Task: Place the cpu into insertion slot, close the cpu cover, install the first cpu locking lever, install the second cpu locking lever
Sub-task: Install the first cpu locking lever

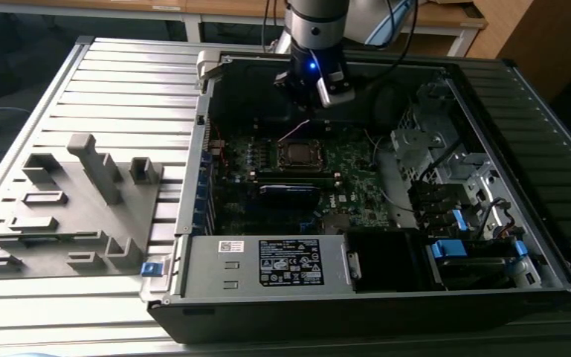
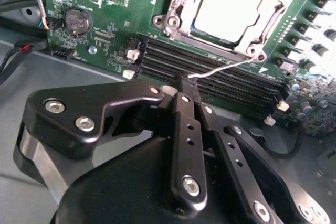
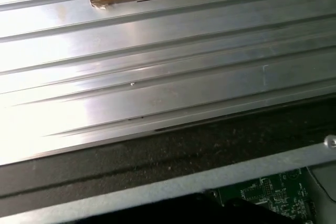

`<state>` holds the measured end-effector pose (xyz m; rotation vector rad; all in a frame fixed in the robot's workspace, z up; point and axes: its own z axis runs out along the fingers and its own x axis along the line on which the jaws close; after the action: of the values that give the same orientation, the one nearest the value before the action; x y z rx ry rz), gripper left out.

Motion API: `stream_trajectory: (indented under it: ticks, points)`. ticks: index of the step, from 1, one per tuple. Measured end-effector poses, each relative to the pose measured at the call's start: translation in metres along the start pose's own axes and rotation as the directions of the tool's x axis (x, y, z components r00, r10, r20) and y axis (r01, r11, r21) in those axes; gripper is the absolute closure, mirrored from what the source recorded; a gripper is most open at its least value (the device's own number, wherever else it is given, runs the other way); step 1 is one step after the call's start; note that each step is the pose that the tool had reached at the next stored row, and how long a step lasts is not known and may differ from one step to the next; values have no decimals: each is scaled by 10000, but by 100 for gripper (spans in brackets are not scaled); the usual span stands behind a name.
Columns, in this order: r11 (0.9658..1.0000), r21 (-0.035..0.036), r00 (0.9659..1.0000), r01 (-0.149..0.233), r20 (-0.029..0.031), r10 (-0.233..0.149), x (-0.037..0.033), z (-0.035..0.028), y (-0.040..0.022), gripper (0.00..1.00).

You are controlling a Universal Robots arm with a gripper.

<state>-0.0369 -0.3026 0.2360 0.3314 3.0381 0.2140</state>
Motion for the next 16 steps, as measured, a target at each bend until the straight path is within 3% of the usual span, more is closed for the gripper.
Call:
stream_trajectory:
  ticks: [12, 16]
  points:
    - [10000, -6, 10000, 0, -1, 0, -8, -117, 18, 89]
    - [10000, -20, 10000, 2, 12, -2, 24, -119, -27, 89]
